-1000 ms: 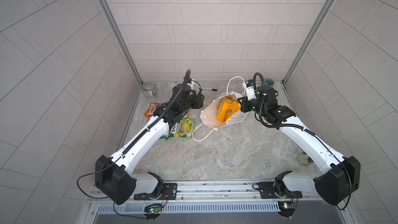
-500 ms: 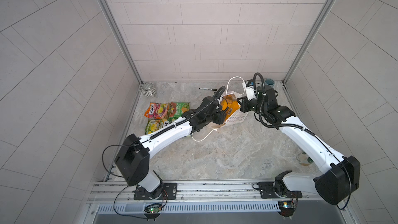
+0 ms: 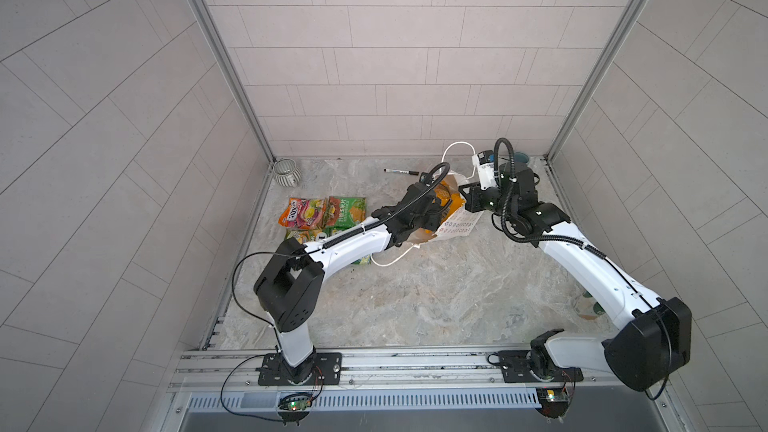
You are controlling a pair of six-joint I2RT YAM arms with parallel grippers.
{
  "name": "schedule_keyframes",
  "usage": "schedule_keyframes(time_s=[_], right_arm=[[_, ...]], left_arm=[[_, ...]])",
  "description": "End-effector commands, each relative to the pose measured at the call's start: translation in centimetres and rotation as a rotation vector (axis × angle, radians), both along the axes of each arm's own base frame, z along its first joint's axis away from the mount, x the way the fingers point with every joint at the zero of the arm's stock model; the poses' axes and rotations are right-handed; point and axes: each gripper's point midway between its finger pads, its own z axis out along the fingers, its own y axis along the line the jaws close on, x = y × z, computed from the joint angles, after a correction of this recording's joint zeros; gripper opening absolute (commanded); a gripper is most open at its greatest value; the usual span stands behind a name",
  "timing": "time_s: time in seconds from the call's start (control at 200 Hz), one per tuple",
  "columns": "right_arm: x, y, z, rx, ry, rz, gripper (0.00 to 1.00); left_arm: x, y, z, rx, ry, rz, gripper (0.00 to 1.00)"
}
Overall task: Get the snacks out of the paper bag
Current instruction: 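Lower the left gripper onto the yellow mango pack and grasp it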
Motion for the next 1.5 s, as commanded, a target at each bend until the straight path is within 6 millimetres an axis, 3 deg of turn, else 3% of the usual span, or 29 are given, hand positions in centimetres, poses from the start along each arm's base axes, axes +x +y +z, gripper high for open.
schedule_keyframes(time_s=[0.0,0.24,0.435,0.746,1.286,1.366,1.496], right_arm=[[-0.5,0.9,0.9,0.044,-0.022,0.045,0.0],[-0.6,1.0,0.9,0.052,-0.023,0.05,0.0],[-0.5,0.8,1.0,0.058,-0.027,0.041,0.0],[0.8,-0.4,1.6,0.085,-0.033,-0.008,0.0],[0.6,0.0,1.8,0.1,-0.05,0.02,0.0],[0.6,0.1,1.8,0.107,-0.051,0.026,0.0],[0.6,0.1,1.7,0.107,-0.051,0.026,0.0]], left_arm=[[1.5,-0.2,-0.2,0.01,-0.019,0.023,0.64],[2.9,-1.1,-1.2,0.016,-0.014,0.016,0.64],[2.9,-2.4,-1.6,0.011,-0.005,-0.045,0.63],[0.8,-1.8,1.7,-0.027,-0.079,-0.12,0.6],[5.5,-2.2,-2.7,0.107,-0.044,-0.062,0.65],[5.7,-2.3,-4.0,0.114,-0.028,-0.064,0.61],[5.8,-2.5,-4.9,0.106,-0.019,-0.062,0.43]])
